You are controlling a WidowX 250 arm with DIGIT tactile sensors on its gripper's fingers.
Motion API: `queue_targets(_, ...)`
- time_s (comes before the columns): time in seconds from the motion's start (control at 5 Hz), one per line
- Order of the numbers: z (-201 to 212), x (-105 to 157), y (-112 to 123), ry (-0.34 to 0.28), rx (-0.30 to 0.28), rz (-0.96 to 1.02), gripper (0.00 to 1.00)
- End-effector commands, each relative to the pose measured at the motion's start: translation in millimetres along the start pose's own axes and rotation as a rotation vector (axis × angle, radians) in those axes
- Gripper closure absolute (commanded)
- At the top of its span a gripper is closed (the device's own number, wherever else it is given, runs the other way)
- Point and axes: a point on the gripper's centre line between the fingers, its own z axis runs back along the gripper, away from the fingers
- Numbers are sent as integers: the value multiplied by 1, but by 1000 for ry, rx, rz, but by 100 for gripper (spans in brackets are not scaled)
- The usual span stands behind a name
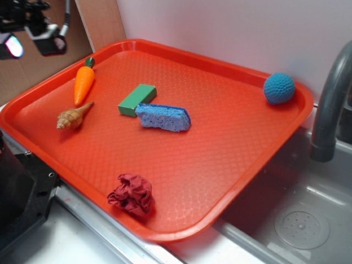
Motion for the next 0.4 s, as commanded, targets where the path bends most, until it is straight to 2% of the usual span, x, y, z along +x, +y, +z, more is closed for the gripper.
queue_targets(0.0,-54,36,-9,-19,29,12,0)
queue_targets(0.2,-70,40,-13,8,59,13,0)
